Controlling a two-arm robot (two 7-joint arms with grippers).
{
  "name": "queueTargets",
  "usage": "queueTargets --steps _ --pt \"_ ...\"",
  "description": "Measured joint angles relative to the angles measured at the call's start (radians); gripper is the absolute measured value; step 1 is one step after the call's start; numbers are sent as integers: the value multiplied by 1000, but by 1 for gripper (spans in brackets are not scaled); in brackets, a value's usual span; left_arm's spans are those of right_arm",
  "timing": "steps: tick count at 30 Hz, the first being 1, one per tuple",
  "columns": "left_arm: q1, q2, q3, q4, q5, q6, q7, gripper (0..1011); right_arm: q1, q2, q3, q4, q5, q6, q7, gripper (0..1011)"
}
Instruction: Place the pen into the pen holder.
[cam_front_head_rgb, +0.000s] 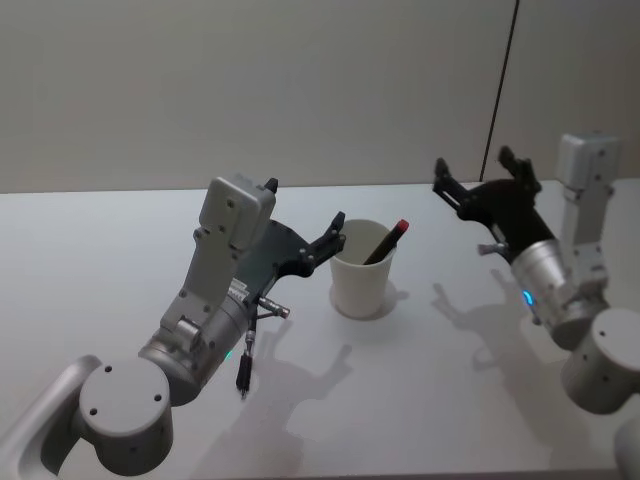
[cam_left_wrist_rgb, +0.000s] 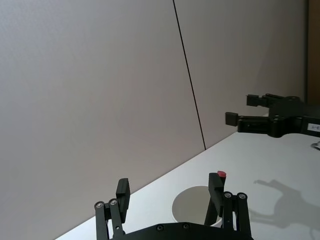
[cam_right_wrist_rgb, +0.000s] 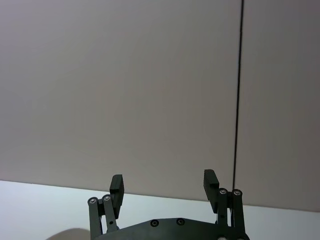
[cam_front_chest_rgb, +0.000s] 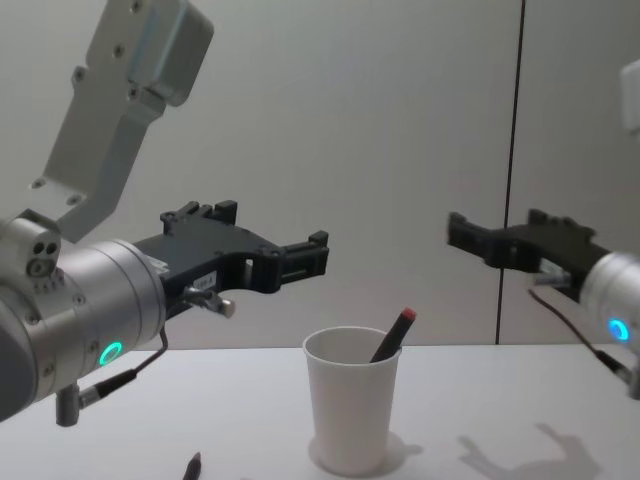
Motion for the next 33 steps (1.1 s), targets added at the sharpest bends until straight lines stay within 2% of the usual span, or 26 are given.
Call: queueTargets --steps 13,24,33 --pt "0 0 0 0 0 0 0 999 -102 50 37 -129 45 65 -54 1001" --pt "0 0 0 0 0 0 0 1000 -152 75 60 -179 66 96 -90 1001" --pt "0 0 0 0 0 0 0 1000 -173 86 69 -199 73 109 -106 1001"
